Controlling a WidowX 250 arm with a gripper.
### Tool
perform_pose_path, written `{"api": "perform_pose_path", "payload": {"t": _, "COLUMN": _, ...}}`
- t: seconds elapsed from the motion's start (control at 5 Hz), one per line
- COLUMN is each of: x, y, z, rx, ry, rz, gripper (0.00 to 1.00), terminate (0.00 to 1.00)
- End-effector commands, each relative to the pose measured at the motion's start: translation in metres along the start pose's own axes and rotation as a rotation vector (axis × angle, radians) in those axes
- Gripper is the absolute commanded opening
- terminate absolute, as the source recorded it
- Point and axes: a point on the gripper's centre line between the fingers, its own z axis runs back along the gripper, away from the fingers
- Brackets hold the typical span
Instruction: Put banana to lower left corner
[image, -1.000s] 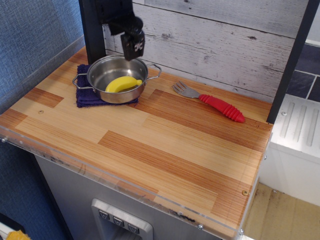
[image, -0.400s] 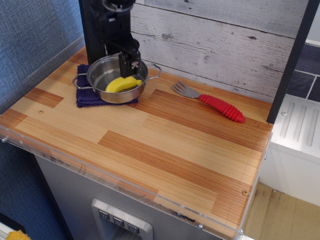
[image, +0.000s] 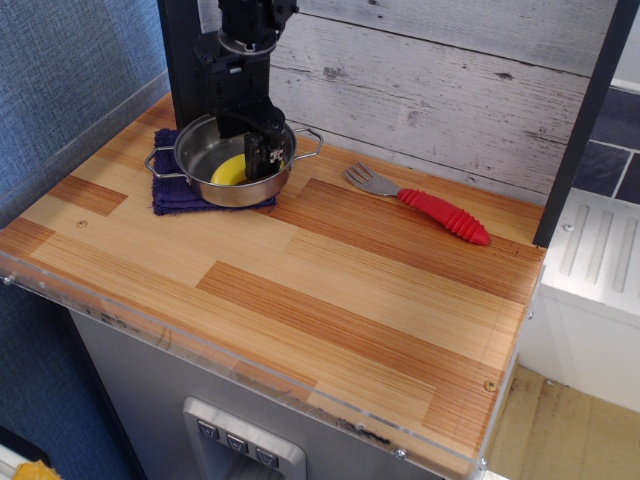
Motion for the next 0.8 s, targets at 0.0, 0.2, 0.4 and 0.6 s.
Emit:
{"api": "perform_pose_path", "payload": {"t": 0.0, "x": 0.0031, "y": -0.0086, "z": -0.0012, "rx": -0.038, "ry": -0.029, "rz": 0.043, "gripper": 1.00, "terminate": 0.00}}
{"api": "perform_pose_path", "payload": {"t": 0.2, "x": 0.0062, "y": -0.0099, "z": -0.0055, "rx": -0.053, "ry": -0.039, "rz": 0.056, "gripper": 0.00, "terminate": 0.00}}
{"api": "perform_pose_path", "payload": {"t": 0.4, "x": 0.0041, "y": -0.0109, "z": -0.0031, "rx": -0.069, "ry": -0.029, "rz": 0.070, "gripper": 0.00, "terminate": 0.00}}
{"api": "perform_pose_path", "payload": {"t": 0.6, "x": 0.0012, "y": -0.0095, "z": -0.0014, "rx": -0.065, "ry": -0.021, "rz": 0.072, "gripper": 0.00, "terminate": 0.00}}
